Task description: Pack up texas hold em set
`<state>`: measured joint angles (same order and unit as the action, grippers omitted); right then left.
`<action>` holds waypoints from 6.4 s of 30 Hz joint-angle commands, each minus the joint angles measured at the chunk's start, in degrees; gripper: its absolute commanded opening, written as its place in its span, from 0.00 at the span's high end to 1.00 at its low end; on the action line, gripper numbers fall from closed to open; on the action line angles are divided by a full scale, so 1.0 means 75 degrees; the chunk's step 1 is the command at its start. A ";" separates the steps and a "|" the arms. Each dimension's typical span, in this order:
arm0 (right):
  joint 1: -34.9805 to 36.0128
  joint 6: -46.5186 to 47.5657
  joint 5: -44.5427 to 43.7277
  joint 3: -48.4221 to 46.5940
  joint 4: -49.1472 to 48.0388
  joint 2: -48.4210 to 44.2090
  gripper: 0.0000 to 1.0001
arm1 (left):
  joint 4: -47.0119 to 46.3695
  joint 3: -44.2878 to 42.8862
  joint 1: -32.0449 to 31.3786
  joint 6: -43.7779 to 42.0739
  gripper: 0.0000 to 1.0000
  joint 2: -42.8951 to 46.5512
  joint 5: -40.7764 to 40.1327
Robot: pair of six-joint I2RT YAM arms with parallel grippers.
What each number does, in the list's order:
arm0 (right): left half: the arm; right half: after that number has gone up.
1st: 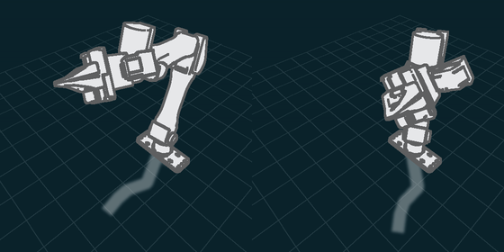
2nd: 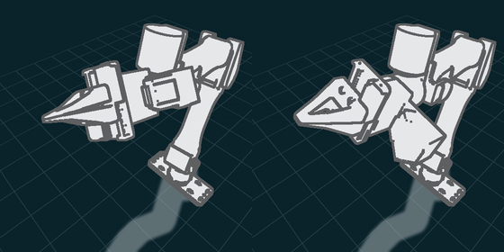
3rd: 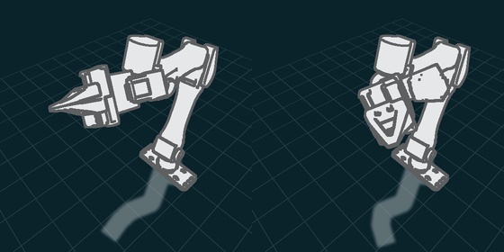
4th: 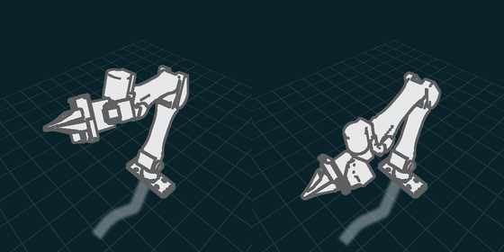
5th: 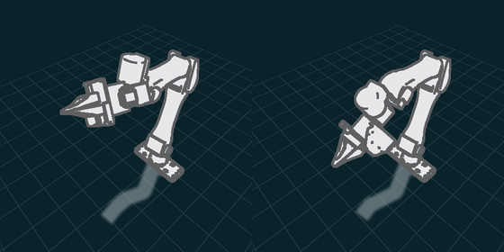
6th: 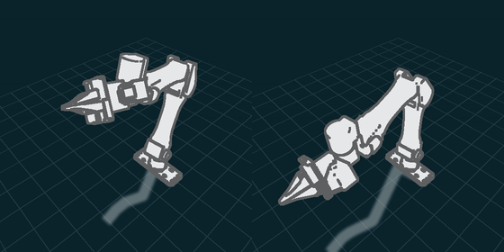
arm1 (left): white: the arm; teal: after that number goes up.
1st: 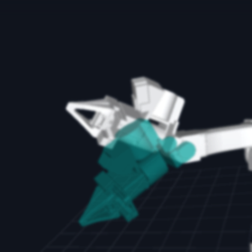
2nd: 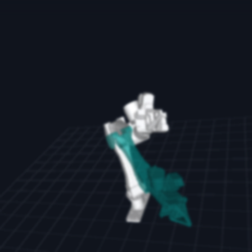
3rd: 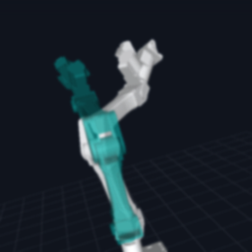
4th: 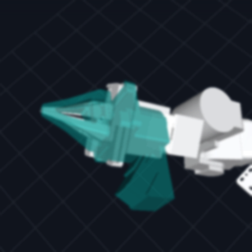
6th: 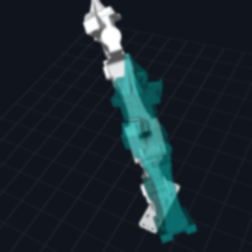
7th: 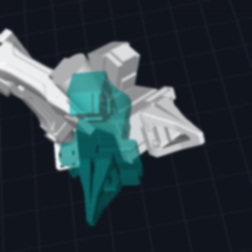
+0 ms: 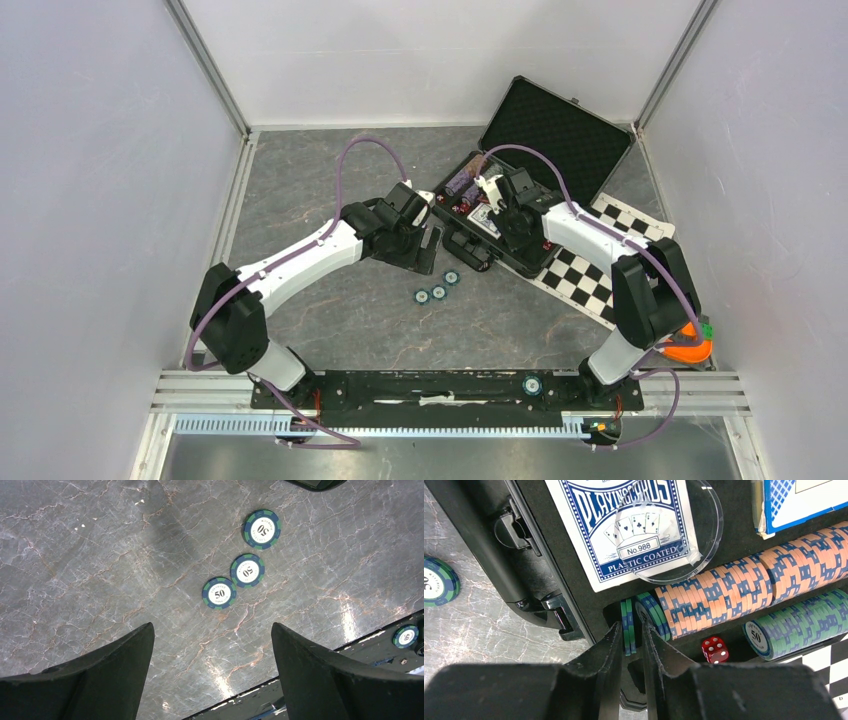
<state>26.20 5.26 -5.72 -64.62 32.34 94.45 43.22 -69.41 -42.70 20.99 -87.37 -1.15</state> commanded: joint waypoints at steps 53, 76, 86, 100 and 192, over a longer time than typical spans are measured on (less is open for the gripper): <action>0.0105 -0.3254 -0.0715 0.1345 -0.0283 -0.4005 0.03 | -0.1103 0.0588 -0.0881 -0.1592 0.17 -0.1580 -0.0662; 0.0062 -0.3296 -0.0703 0.1350 -0.0291 -0.3977 0.06 | -0.1531 0.0798 -0.1127 -0.1909 0.45 -0.2276 -0.0531; -0.0001 -0.3258 -0.0619 0.1350 -0.0350 -0.3932 0.06 | -0.0878 0.0276 -0.1127 -0.1807 0.50 -0.1882 -0.0809; -0.0156 -0.3200 -0.0498 0.1350 -0.0381 -0.3941 0.06 | -0.0707 -0.0835 -0.1127 -0.1780 0.49 -0.2034 -0.0076; -0.0989 -0.3882 0.0739 0.1653 -0.0276 -0.4075 0.10 | 0.0200 -0.1688 -0.1608 -0.1427 0.64 -0.2506 -0.0782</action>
<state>19.68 -22.72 -1.21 -52.99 30.87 64.75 43.20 -78.04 -54.83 9.43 -108.84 -5.98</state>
